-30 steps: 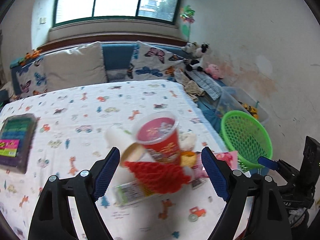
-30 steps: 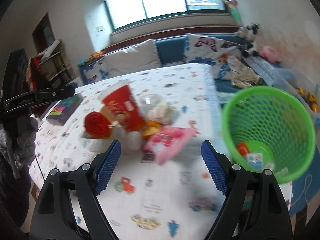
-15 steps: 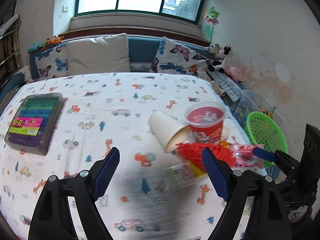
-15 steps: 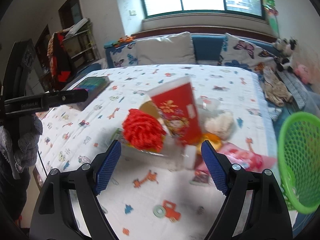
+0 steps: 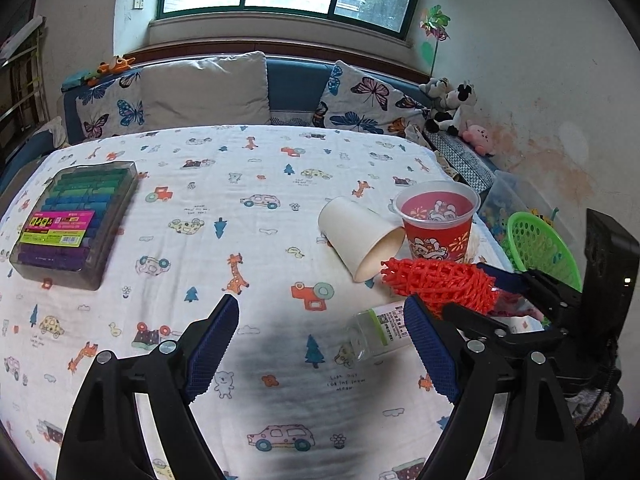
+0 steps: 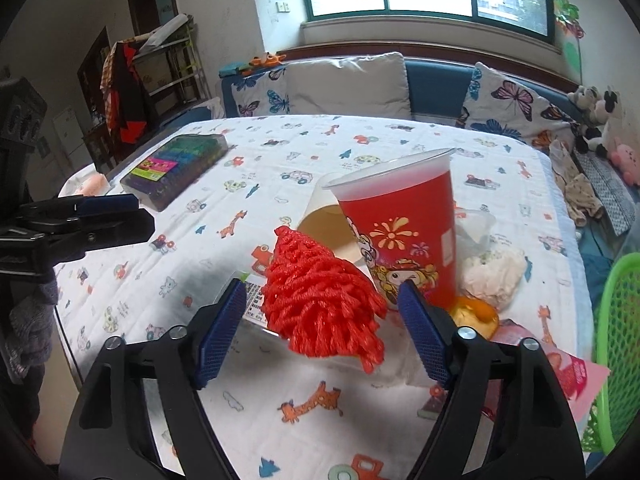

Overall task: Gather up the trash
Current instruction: 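Grasp the red mesh net with the right gripper, then lift the mesh net toward the basket with right gripper while left grasps red cup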

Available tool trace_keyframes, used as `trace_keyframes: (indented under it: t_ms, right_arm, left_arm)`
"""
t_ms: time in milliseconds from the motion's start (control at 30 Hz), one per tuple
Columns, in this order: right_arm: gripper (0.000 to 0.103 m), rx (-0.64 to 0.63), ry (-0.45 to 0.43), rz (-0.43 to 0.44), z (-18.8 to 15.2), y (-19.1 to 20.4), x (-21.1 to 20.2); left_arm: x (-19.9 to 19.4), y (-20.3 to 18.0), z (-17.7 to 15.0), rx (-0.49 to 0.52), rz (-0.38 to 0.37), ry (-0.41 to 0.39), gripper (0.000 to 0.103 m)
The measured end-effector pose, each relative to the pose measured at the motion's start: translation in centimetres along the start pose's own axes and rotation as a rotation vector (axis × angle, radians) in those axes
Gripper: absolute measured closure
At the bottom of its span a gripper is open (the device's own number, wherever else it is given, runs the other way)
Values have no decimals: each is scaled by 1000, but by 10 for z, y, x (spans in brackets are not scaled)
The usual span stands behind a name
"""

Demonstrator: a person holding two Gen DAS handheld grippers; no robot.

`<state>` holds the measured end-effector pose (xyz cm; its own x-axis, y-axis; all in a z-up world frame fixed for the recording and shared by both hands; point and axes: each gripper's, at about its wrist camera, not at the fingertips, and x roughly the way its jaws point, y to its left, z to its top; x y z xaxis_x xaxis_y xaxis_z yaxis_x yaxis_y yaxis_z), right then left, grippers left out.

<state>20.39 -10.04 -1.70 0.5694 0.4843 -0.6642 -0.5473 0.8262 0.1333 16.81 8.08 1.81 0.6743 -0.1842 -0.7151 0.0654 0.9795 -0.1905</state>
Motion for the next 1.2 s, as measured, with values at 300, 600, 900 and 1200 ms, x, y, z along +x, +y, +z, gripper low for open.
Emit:
trace_keyframes:
  t_ms: [300,600,900,1200]
  right_arm:
    - [48,3,10,19,-3,-2,4]
    - [50,28,-50,5,-12,-15,-36]
    - [50,100,-125,-71,-22,-53,-89]
    - [50,182,-170,-168,-35,-95,-129]
  left_arm:
    - [7,-14,11,6,-32,-15,19]
    - [25,-31,28,28,-81,-23,15]
    - [67,-60,48,58,-175,13,10]
    - [98,-84,63,134,-234,24,9]
